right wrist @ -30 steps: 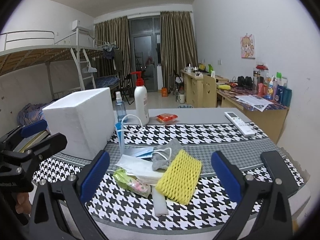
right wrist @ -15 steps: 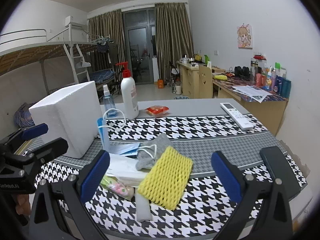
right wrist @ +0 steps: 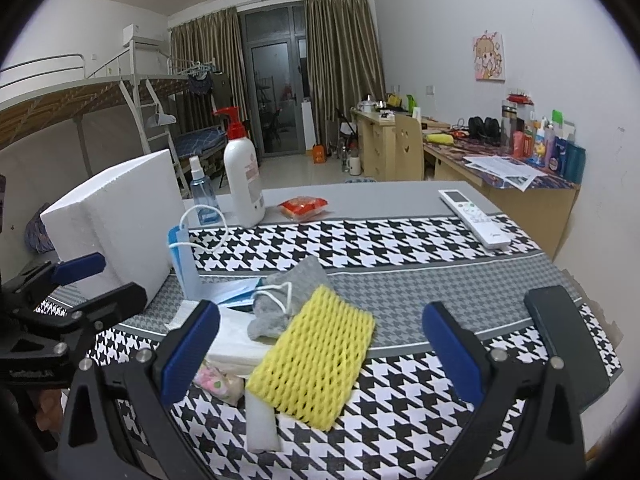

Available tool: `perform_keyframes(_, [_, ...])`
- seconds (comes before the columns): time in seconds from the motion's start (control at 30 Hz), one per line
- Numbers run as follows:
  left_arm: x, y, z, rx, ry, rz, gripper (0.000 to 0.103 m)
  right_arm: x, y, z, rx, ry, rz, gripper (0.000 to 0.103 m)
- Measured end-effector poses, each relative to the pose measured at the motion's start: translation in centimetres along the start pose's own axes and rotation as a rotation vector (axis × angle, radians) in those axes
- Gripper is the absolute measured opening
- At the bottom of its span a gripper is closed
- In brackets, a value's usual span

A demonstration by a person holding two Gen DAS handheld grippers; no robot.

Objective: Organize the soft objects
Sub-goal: 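Move the left tool toward the blue face mask while the right tool approaches the yellow foam net, then close the left gripper on the blue mask while the right gripper closes on the yellow net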

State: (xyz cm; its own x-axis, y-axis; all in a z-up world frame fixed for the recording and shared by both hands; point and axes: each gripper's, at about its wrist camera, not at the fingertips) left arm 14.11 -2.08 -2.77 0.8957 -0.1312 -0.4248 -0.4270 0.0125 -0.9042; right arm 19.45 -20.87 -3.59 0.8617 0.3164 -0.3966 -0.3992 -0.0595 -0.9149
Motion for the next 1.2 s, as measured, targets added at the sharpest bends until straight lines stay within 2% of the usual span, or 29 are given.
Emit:
perform_keyframes(0.13, [1.5,0.2,-0.1,-0.006,-0.029,0.04,0.086,0.9,0.1,-0.4,0.006,-0.013,0.027,0.102])
perform_keyframes(0.6, [5.3,-0.1,0.0,-0.044,-0.11,0.112,0.085,3.0,0.0,-1.6,0.012,-0.051,0.086,0.102])
perform_keyframes(0.83, [7.4,0.0,1.1,-0.064,-0.155,0.161,0.073,4.4,0.6,-1.6,0.007,-0.071,0.135,0.101])
perform_keyframes(1.0, [8.4,0.2,1.7,-0.088,-0.153,0.191,0.071,5.0,1.0,-1.6,0.01,-0.095,0.177,0.098])
perform_keyframes(1.2, [9.5,0.4,2.2,-0.107,-0.145,0.221,0.055,5.8,1.9,-1.4,0.016,-0.119,0.221,0.095])
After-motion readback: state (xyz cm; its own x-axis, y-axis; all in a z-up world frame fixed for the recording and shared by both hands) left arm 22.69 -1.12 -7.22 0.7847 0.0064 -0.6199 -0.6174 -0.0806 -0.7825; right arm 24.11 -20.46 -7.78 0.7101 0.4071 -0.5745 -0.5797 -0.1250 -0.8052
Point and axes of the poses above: each gripper's, at about its wrist camera, not at the fingertips, and x roughly the way its jaws point, z to its left, y to its underside, and after that the axes turned 8 degrees about -z, right-handed
